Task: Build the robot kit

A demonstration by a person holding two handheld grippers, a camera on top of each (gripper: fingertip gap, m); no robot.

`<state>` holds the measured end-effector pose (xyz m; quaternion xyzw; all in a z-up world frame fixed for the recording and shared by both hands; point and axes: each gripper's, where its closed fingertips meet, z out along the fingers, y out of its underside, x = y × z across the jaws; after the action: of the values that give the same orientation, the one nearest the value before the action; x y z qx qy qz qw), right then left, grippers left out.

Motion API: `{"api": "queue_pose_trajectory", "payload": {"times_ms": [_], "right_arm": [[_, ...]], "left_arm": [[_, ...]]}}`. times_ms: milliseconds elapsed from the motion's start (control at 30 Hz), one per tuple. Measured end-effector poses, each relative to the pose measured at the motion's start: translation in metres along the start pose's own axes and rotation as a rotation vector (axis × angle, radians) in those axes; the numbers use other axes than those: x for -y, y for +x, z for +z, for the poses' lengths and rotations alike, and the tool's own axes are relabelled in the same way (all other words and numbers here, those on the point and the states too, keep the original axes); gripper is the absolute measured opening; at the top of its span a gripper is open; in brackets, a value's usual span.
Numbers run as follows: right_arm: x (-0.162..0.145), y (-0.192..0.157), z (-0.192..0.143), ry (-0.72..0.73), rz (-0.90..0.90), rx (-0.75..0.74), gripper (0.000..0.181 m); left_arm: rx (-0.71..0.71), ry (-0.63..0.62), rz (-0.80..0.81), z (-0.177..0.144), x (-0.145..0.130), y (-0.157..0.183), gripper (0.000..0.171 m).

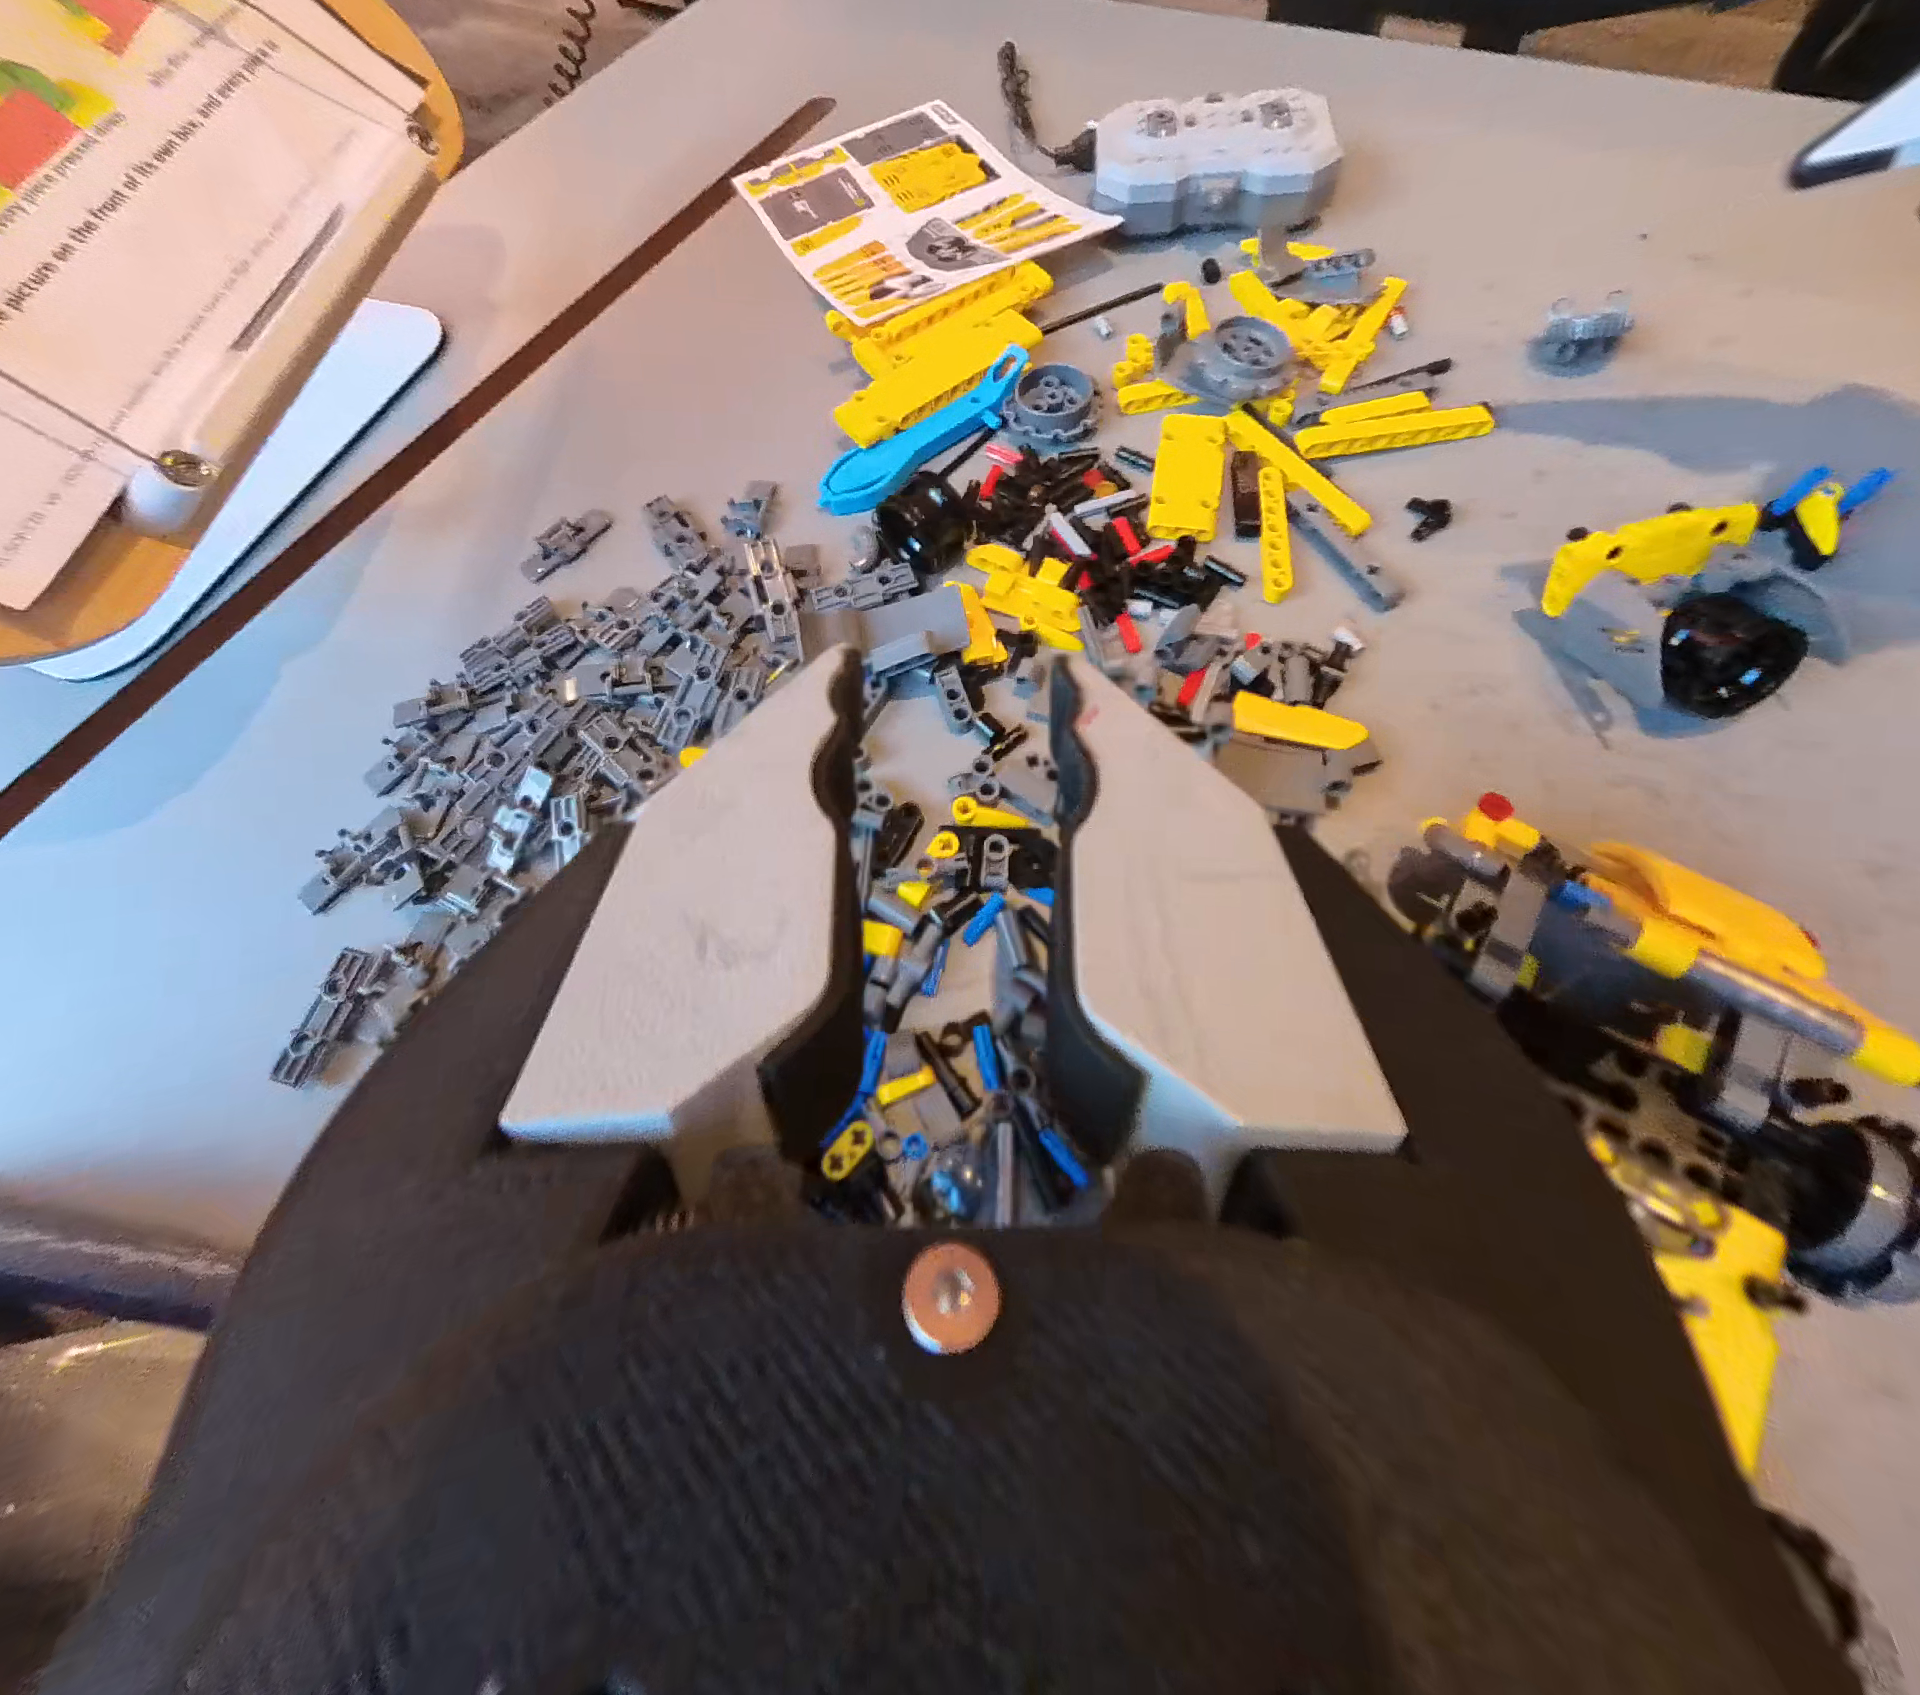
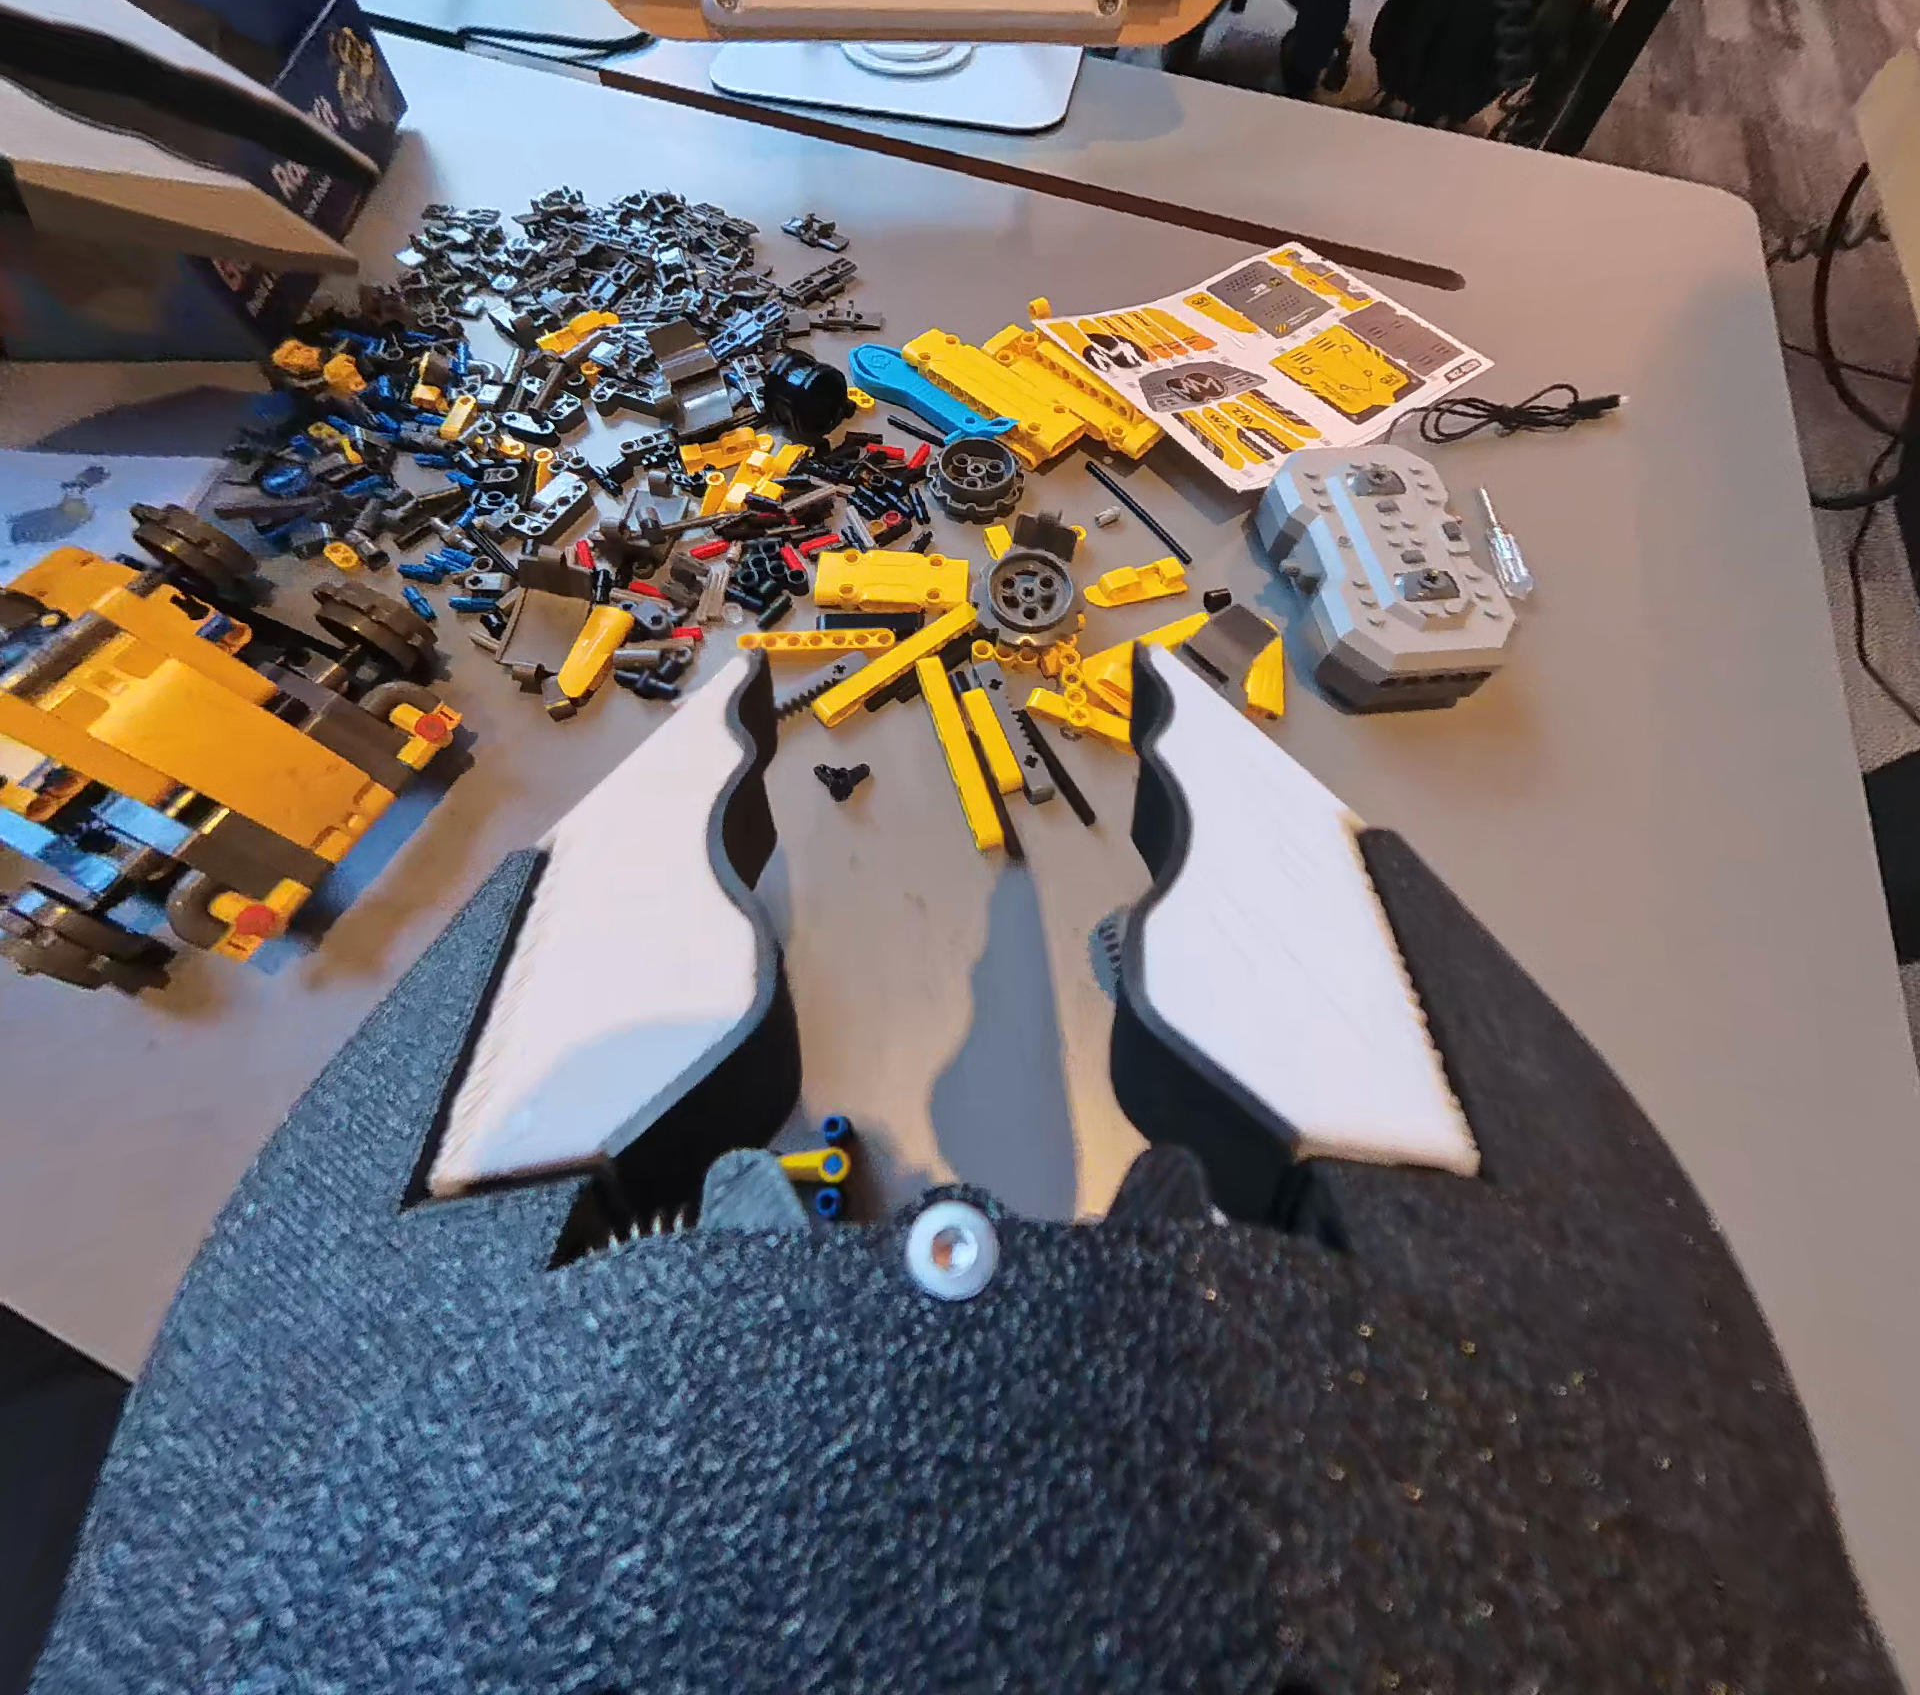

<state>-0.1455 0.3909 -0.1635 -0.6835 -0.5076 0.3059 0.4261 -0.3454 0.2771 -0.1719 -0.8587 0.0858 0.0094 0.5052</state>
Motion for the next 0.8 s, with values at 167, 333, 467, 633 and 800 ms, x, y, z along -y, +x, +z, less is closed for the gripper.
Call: {"api": "queue_pose_trajectory", "payload": {"times_ms": [167,333,467,633,800], "right_arm": [[-0.018,0.003,-0.007,0.006,0.032,0.024,0.069],[-0.026,0.007,-0.013,0.032,0.064,0.074,0.070],[-0.030,0.003,-0.013,0.014,0.062,0.147,0.069],[-0.034,0.006,0.004,-0.101,-0.011,0.143,0.059],[-0.028,-0.008,0.027,-0.179,-0.088,0.209,0.046]], "left_arm": [[-0.107,-0.109,0.009,0.010,-0.027,0.008,0.008],[-0.174,-0.189,0.026,0.019,-0.043,0.019,0.007],[-0.272,-0.175,-0.001,0.029,-0.029,0.035,0.012],[-0.252,-0.291,0.187,0.053,-0.007,0.040,0.021],[-0.199,-0.411,0.228,0.067,0.002,0.021,0.020]]}}
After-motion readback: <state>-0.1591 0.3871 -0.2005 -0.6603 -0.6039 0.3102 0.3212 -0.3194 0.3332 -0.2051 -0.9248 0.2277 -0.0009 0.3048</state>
